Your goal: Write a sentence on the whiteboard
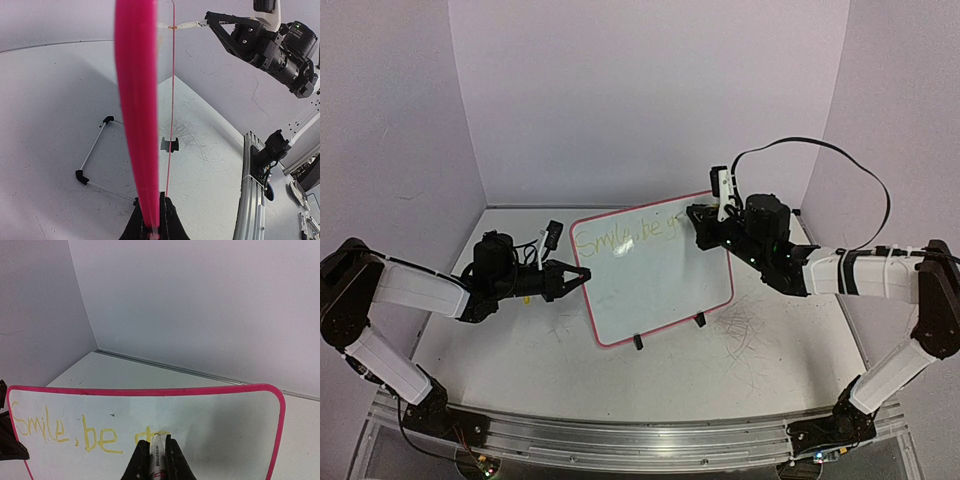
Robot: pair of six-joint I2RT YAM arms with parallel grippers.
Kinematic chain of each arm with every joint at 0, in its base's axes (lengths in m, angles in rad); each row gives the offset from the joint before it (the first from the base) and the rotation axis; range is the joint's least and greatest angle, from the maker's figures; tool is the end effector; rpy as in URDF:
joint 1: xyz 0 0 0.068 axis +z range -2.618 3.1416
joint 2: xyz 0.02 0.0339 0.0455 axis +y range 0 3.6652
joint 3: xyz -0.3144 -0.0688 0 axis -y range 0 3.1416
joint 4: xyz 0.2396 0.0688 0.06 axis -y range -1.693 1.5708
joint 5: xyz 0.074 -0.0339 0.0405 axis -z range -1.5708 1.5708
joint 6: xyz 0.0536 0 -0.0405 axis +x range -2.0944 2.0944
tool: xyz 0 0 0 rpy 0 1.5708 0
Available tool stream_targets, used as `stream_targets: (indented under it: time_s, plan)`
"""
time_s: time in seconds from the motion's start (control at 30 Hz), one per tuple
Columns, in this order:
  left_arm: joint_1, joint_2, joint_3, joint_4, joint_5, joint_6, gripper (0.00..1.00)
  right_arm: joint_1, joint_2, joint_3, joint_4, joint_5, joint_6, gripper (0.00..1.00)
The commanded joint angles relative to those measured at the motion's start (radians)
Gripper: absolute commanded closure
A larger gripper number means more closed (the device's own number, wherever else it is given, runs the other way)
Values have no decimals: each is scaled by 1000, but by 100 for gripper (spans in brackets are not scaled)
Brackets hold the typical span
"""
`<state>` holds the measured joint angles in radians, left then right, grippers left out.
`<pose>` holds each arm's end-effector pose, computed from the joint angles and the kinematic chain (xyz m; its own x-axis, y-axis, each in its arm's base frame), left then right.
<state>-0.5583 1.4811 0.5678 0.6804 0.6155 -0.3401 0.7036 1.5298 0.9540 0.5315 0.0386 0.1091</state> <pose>0.2383 -0.1854 0.2465 -0.4878 -0.0165 -0.8728 0.7916 0.4131 -0.4502 0.2821 0.2366 0.3418 -0.1008 0.0572 -0.9933 -0.6097 0.7853 0.1071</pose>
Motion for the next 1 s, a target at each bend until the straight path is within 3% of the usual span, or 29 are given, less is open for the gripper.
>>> stream_targets:
  time_s: [0.0,0.33,0.97]
  plan:
    - [8,-33,-6,-6,-52,75,100,-3,-13,-25,-4,38,10,100]
    - [8,-30,-7,-6,-50,72,100,5,-20,-58,-7,24,27,100]
    - [7,-27,-11,-6,-49,73,100,6,29,49,17,68,-13,100]
